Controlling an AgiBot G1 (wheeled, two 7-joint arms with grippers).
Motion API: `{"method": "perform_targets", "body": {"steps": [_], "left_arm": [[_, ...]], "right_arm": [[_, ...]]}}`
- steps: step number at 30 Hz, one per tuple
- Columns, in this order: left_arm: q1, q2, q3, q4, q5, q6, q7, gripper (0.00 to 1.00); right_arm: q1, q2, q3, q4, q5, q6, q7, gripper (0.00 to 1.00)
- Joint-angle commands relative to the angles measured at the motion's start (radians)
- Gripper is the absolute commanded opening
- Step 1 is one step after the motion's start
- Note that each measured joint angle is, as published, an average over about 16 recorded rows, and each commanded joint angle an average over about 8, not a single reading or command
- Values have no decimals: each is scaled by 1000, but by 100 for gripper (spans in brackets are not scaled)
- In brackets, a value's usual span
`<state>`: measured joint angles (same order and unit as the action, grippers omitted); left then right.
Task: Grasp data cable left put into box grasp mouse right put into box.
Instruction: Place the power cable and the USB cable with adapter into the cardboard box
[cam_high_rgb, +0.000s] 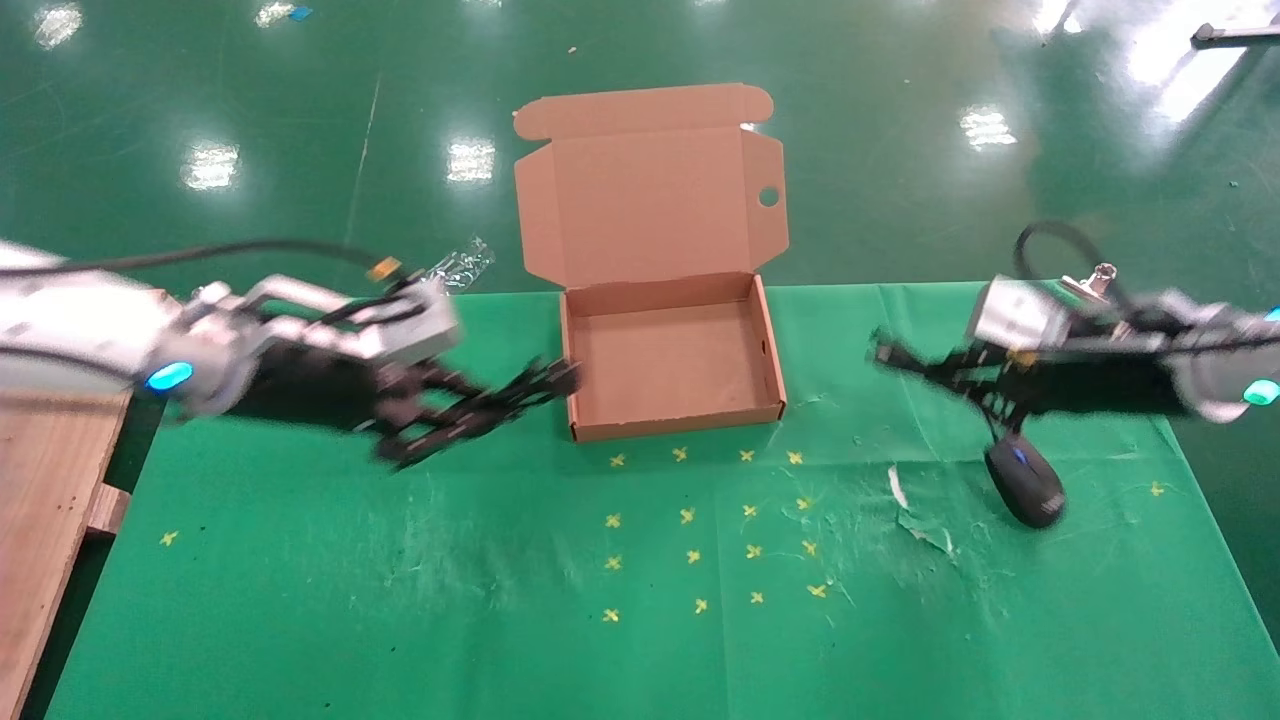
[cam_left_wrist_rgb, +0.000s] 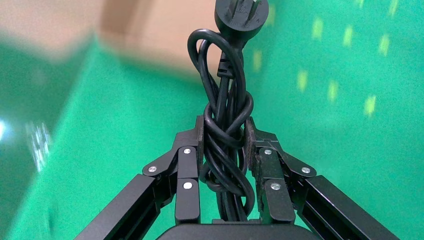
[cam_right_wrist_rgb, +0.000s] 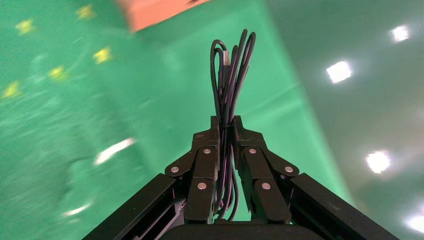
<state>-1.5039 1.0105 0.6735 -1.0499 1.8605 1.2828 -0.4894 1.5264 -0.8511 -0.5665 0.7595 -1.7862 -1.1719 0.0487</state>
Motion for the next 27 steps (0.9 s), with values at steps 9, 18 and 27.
{"method": "perform_targets", "body": {"steps": [9,18,27], "left_arm": [[29,274,66,49,183,-308,39,23],[33,329,112,85,221,-414,59,100],[0,294,111,123,196,-425,29,100]], "right_arm": [[79,70,35,167,4,-17,96,0],[77,85,56,295,38,-31,170,0],[77,30,62,342,84,-23,158,0]]}}
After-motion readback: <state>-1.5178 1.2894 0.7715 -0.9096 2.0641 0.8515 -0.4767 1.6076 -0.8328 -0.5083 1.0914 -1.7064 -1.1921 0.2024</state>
